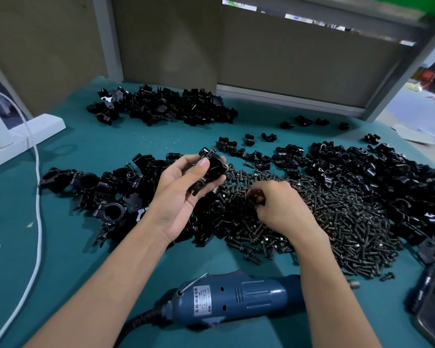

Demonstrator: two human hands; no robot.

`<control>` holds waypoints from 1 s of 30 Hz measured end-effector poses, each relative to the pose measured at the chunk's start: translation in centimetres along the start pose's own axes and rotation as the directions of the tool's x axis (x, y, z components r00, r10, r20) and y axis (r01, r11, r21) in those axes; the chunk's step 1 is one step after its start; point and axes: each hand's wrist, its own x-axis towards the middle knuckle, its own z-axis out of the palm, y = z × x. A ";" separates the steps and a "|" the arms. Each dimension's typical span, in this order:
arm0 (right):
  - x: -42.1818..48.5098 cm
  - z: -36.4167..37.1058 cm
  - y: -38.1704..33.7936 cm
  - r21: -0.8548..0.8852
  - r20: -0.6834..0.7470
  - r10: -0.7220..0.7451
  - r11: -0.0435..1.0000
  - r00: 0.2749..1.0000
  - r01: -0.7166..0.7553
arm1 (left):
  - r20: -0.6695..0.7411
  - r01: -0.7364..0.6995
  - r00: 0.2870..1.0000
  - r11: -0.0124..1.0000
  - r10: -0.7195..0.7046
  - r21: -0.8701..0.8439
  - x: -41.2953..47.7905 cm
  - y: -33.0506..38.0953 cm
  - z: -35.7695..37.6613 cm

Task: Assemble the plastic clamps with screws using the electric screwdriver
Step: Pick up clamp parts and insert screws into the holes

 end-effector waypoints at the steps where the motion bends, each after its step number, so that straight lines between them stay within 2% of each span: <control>1: 0.1 -0.1 0.1 0.041 0.018 0.006 0.999 1.000 -0.007 | -0.001 0.001 1.000 1.000 -0.001 0.000 0.0 0.0 0.0; 3: 0.2 -0.5 0.6 0.154 0.044 0.038 0.987 0.998 -0.044 | 0.000 0.005 1.000 1.000 -0.005 -0.005 0.0 0.0 -0.1; 5: 0.3 -1.4 2.1 0.218 -0.070 0.166 0.965 0.984 -0.147 | 0.003 0.006 1.000 1.000 -0.006 -0.010 0.1 0.0 -0.1; 6: 0.2 -2.0 3.3 0.221 -0.199 0.267 0.949 0.943 -0.223 | 0.005 0.008 1.000 1.000 -0.008 -0.013 0.1 0.0 -0.2; 8: -0.4 -3.1 6.1 0.231 -0.430 0.465 0.885 0.773 -0.404 | 0.012 0.011 1.000 1.000 -0.011 -0.011 0.1 -0.1 -0.2; 9: -0.6 -3.5 7.5 0.255 -0.474 0.539 0.841 0.696 -0.478 | 0.014 0.012 1.000 1.000 -0.012 -0.006 0.1 -0.1 -0.2; 10: -0.8 -3.6 8.7 0.280 -0.467 0.600 0.797 0.650 -0.535 | 0.015 0.011 1.000 1.000 -0.011 -0.004 0.1 -0.1 -0.2; 13: -0.6 -3.3 10.6 0.336 -0.314 0.730 0.684 0.607 -0.648 | 0.014 0.008 1.000 1.000 -0.008 -0.012 0.0 -0.1 -0.3; 18: 0.0 -3.2 10.8 0.340 -0.271 0.770 0.638 0.578 -0.691 | 0.005 0.006 1.000 0.999 -0.005 -0.039 0.0 -0.2 -0.4; 23: -0.1 -3.2 11.1 0.325 -0.237 0.774 0.633 0.587 -0.702 | 0.002 -0.004 1.000 0.999 0.004 -0.038 0.2 -0.2 -0.4; 26: -0.7 -3.2 10.9 0.321 -0.330 0.720 0.694 0.610 -0.645 | 0.006 -0.006 1.000 0.999 0.006 -0.034 0.3 -0.2 -0.5; 28: -0.8 -3.6 9.8 0.362 -0.481 0.589 0.808 0.650 -0.465 | 0.008 -0.005 1.000 1.000 0.006 -0.029 0.4 -0.2 -0.5; 30: -0.5 -3.8 7.1 0.462 -0.552 0.441 0.868 0.707 -0.181 | 0.009 -0.002 1.000 0.999 0.002 -0.033 0.4 -0.3 -0.5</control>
